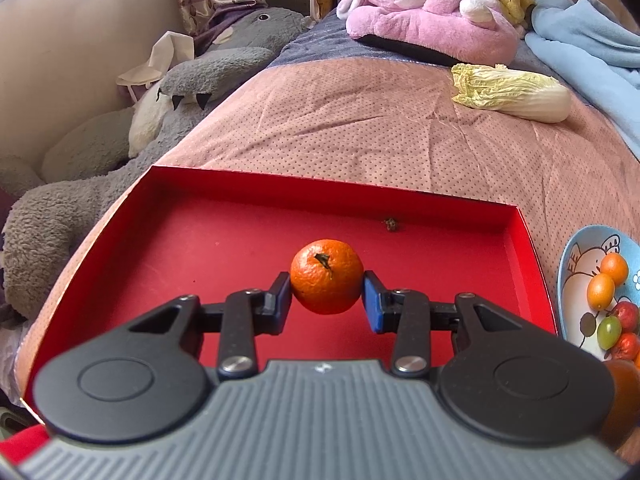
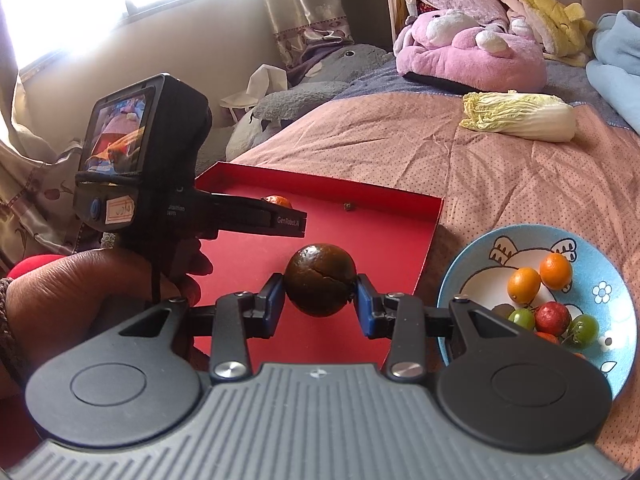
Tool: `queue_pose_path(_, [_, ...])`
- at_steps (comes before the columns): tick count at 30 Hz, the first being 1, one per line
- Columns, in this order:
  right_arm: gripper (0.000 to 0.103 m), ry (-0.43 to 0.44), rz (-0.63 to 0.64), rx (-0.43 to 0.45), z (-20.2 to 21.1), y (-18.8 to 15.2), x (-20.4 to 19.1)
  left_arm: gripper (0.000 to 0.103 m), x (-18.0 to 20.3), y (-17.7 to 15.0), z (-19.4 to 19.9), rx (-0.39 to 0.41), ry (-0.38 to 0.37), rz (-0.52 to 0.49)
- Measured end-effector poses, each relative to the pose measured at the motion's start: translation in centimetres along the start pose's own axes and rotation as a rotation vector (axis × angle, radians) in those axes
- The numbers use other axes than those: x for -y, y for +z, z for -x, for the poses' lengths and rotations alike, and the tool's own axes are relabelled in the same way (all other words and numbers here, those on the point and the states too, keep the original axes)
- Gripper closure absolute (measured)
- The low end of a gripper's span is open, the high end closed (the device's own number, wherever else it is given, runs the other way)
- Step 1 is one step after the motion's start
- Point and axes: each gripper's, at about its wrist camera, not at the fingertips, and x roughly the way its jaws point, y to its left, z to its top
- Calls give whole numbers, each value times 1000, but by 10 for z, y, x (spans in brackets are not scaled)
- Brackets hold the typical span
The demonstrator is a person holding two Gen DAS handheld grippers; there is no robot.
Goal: Organize fruits
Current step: 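Carry the dark tomato and tangerine in both grippers toward the blue plate, then lower both fruits onto the blue plate and open both grippers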
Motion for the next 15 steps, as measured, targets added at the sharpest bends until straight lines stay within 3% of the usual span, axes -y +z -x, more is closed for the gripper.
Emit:
queue_pose_path(7, [60,-46,-44,40,18,-2,30,62,1,-1,1,-2,3,-6])
queue_pose_path(15, [60,-221,-128,36,38,-23,106,62,13,-3,12,38,-50,-23])
